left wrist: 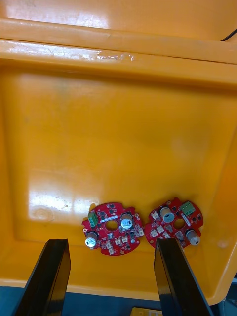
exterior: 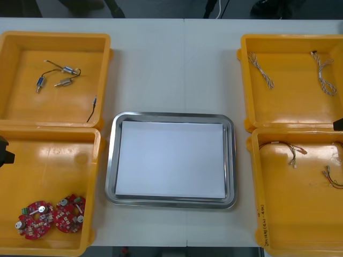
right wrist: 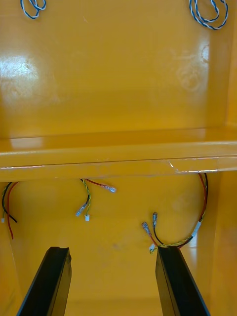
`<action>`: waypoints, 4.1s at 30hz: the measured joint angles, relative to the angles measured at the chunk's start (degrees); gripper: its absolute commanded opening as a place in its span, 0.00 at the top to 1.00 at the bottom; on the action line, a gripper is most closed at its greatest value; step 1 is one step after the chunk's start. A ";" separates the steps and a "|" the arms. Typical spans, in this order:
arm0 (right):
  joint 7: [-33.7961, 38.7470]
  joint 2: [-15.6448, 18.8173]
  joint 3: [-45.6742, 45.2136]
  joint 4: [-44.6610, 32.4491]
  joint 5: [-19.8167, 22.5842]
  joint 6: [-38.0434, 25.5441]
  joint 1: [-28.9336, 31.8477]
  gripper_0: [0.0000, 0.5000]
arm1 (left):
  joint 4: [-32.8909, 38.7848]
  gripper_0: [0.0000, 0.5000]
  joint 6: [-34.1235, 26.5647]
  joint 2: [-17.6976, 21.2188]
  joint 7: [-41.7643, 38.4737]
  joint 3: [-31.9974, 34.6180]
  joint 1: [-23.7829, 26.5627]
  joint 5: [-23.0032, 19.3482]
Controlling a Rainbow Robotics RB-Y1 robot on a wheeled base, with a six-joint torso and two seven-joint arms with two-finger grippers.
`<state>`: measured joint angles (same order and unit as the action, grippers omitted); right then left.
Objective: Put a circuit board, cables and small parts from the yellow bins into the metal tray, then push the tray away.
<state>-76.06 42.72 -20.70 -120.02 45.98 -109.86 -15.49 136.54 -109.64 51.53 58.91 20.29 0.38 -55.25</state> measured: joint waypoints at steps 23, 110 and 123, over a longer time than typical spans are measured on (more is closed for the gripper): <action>0.00 0.00 0.00 0.00 0.00 0.00 0.00 0.00 | 0.00 0.00 0.00 0.00 0.01 0.00 0.00 0.00; 0.00 0.00 0.00 0.00 0.00 0.00 0.00 0.00 | 0.00 0.00 0.00 0.00 0.03 0.00 0.00 0.00; 0.00 0.00 0.00 0.00 0.00 0.00 0.00 0.00 | 0.00 0.00 0.00 0.00 0.03 0.00 0.00 0.00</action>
<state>-76.06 42.72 -20.70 -120.02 45.98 -109.86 -15.49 136.54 -109.64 51.53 58.95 20.29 0.38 -55.25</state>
